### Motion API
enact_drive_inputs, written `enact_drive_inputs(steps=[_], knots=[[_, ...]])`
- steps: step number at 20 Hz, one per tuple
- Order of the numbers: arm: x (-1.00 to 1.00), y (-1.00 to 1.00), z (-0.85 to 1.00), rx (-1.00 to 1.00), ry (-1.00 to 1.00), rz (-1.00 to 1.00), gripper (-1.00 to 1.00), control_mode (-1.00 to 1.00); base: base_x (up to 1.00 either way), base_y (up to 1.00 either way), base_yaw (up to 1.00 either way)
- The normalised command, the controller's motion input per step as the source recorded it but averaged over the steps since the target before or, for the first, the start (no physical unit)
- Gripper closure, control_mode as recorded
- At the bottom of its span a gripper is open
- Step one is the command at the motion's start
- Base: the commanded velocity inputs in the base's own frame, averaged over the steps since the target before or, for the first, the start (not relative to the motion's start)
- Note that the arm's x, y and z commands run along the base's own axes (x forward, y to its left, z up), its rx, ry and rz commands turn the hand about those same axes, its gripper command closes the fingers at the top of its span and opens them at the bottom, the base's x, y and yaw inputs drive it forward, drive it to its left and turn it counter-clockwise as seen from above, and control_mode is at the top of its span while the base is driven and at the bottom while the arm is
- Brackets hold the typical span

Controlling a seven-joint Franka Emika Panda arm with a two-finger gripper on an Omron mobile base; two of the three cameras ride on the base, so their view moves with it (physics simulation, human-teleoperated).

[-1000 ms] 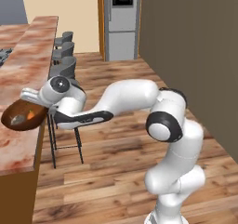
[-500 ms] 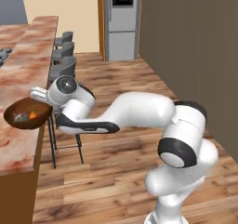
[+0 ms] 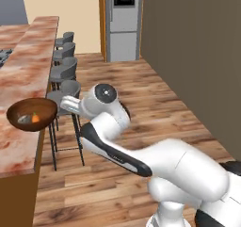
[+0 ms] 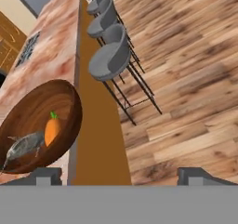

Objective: The microwave is finished heating the fish and carrot. Take the bowl containing the food and place it on the dining counter.

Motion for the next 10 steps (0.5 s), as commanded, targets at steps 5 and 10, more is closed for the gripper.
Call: enact_drive_inputs(steps=[5,10], knots=[[-1.00,-1.00,-0.44,0.00,0.01,0.00,-1.00,-1.00,0.00,0.00,0.00],[-1.00,-1.00,-0.63,-0.01,0.00,0.00,-1.00,-1.00,0.00,0.00,0.00]])
